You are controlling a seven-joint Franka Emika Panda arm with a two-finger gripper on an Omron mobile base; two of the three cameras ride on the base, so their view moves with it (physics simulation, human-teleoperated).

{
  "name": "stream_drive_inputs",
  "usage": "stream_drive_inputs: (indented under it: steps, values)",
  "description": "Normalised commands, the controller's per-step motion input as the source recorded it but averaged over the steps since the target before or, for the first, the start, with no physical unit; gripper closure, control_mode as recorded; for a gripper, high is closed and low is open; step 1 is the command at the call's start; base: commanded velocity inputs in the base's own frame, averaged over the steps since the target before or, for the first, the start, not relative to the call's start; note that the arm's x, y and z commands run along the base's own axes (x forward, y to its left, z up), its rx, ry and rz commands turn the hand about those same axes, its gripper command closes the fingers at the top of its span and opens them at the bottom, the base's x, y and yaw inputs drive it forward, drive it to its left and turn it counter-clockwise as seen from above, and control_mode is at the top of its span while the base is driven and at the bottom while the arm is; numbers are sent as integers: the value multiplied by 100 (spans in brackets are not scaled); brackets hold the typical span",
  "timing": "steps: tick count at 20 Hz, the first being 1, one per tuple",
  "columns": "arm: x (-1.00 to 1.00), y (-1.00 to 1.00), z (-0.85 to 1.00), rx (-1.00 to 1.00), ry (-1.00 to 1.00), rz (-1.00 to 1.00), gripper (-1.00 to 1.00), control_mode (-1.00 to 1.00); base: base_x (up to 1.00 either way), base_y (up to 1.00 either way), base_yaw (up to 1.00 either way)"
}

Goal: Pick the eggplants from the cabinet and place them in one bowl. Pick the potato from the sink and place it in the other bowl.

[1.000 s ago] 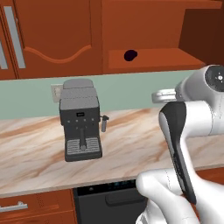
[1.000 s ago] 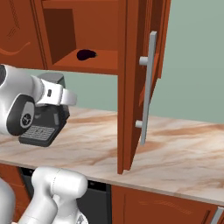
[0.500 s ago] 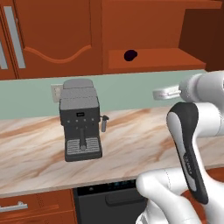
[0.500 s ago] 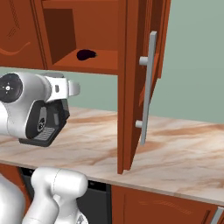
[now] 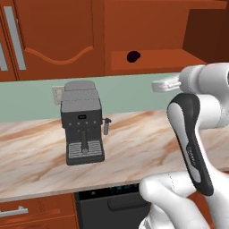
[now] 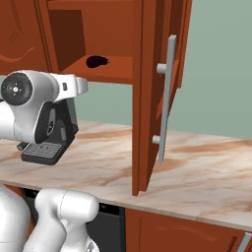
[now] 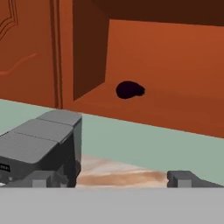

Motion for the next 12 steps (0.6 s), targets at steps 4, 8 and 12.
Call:
stream_drive_inputs:
  steps: [4, 8, 12]
  values:
    - [16, 15, 35, 0, -1, 0, -100, -100, 0, 0, 0]
    - [9, 3, 35, 0, 0, -1, -100, -100, 0, 0, 0]
    - [14, 2, 21, 0, 0, 0, -100, -100, 0, 0, 0]
